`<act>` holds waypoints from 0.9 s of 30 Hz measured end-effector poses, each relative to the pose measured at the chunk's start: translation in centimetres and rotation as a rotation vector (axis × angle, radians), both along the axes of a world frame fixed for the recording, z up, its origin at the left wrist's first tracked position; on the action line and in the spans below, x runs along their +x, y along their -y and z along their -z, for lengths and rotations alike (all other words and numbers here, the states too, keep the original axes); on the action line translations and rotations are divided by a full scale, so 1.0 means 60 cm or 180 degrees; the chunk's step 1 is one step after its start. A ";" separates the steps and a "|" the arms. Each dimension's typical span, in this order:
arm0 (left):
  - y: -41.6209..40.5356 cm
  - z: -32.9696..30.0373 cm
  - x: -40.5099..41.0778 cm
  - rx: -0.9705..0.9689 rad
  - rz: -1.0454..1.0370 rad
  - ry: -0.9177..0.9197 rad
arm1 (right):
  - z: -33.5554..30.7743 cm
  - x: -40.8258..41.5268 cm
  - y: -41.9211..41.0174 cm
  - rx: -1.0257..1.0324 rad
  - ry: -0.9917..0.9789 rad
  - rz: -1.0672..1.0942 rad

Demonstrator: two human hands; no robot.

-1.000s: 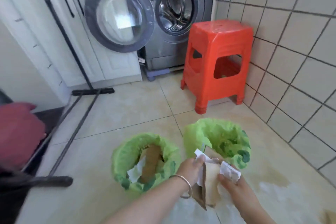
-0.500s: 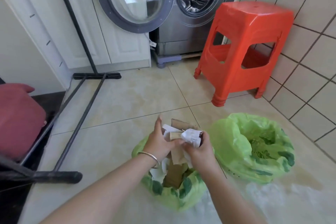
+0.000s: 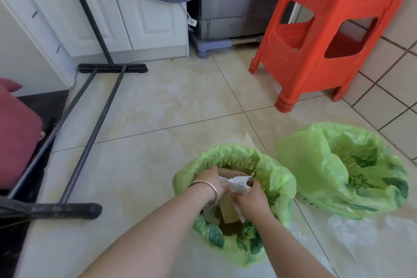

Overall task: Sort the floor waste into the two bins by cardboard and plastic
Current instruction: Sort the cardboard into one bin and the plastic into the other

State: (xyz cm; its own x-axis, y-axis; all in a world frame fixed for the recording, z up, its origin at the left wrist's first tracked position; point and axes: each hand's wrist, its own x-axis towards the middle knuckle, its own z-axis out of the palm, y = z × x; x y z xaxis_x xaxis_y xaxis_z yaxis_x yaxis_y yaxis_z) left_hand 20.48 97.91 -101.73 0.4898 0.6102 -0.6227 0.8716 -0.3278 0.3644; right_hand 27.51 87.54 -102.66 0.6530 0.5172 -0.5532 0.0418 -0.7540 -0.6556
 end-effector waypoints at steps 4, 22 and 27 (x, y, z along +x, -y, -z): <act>0.001 0.029 0.009 -0.0188 -0.0038 -0.0315 | 0.019 0.002 -0.014 -0.0496 -0.0016 -0.0232; 0.077 -0.054 0.021 0.2255 0.1548 -0.0327 | -0.058 -0.006 0.012 -0.0733 0.1304 -0.1161; 0.151 -0.117 0.058 0.2364 0.2052 0.0246 | -0.112 0.040 0.097 -0.0080 0.1720 -0.1169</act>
